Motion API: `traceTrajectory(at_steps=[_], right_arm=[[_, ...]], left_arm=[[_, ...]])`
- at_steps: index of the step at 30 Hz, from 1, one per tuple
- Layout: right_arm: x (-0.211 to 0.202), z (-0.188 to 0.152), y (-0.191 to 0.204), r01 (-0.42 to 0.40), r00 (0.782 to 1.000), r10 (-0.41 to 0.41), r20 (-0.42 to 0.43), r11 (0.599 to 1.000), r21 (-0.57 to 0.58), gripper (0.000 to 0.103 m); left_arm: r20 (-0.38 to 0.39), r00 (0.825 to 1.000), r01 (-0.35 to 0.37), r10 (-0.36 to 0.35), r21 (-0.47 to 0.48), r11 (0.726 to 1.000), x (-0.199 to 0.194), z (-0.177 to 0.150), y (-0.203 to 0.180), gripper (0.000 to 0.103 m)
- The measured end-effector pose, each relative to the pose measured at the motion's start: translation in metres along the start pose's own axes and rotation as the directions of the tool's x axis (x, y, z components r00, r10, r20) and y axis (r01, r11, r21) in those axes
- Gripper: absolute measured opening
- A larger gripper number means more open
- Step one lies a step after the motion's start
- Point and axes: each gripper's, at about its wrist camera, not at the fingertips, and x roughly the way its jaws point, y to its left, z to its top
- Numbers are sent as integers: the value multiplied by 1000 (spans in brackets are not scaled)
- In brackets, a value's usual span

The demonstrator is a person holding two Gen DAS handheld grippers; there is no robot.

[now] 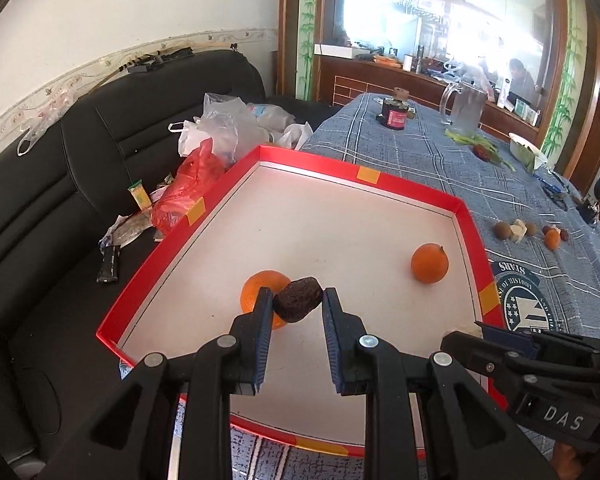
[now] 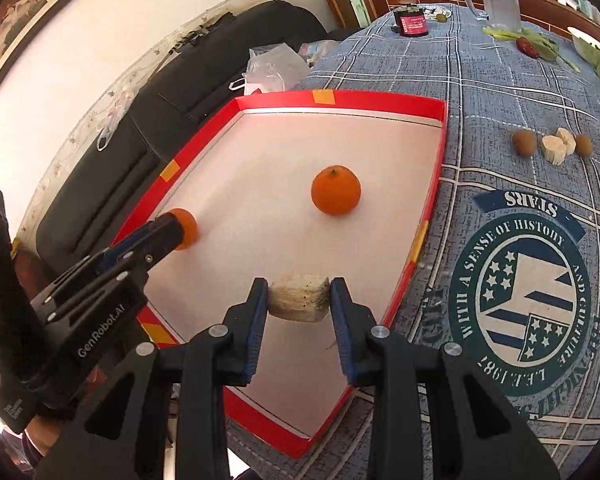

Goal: Organize fruits
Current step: 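Carry the date and cube over the tray and open the left tool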

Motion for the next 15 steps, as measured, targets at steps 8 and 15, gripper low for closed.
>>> traceTrajectory(at_steps=[8,15], right_arm=[[3,-8,5,27,999,-25,25,999,-44,34],[-2,-17,8,13,997,-2,81,991,-133,35]], left_arm=[[6,999,-32,32,13,999,-2,-5,0,25],[-4,999,-53,53,-11,999,-4,-6,2,53]])
